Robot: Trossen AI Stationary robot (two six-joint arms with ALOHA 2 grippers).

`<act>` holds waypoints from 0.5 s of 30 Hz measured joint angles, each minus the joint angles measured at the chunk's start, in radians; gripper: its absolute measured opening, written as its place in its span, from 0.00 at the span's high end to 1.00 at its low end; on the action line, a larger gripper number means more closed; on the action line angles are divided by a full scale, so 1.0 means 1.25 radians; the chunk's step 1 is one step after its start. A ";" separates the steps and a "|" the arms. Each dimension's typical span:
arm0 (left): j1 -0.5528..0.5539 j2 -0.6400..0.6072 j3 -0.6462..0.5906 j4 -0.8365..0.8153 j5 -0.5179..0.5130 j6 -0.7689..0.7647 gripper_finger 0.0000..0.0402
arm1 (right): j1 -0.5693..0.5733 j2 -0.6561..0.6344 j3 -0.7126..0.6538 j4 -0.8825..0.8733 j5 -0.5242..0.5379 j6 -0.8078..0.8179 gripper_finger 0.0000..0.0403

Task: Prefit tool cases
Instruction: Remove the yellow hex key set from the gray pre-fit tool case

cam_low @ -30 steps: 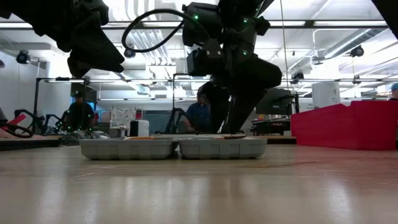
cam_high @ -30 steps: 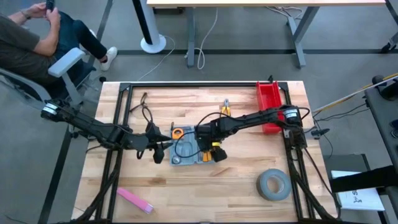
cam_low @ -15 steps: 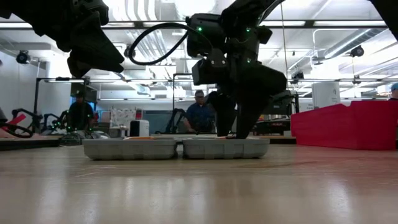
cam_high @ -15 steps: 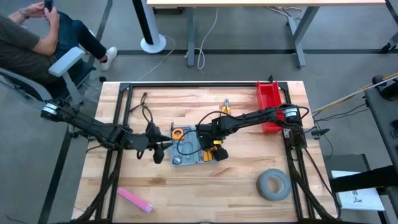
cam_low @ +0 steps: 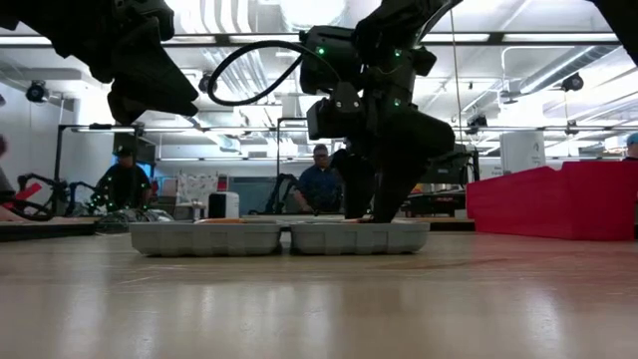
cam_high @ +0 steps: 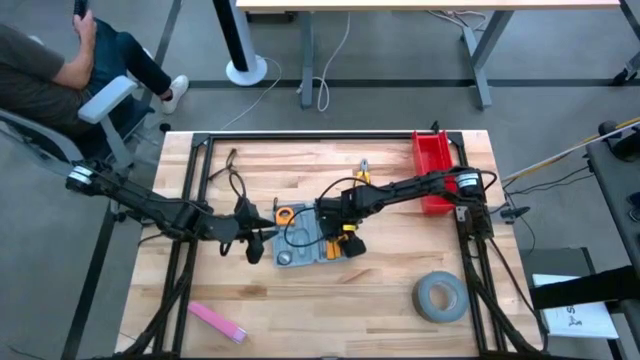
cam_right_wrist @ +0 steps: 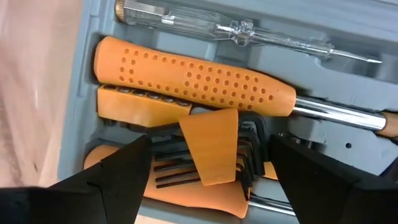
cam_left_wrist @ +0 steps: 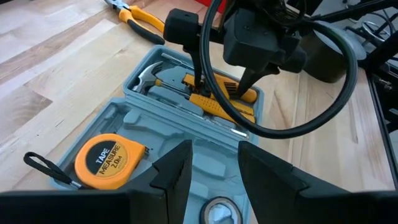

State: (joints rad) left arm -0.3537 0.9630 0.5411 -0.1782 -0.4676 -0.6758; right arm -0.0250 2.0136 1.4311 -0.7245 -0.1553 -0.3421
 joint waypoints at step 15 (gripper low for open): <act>0.000 0.000 0.000 -0.001 0.000 0.000 0.66 | 0.000 -0.001 0.013 -0.008 0.043 0.002 0.34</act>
State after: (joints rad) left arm -0.3538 0.9630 0.5411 -0.1791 -0.4679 -0.6754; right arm -0.0250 2.0129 1.4475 -0.7347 -0.1018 -0.3401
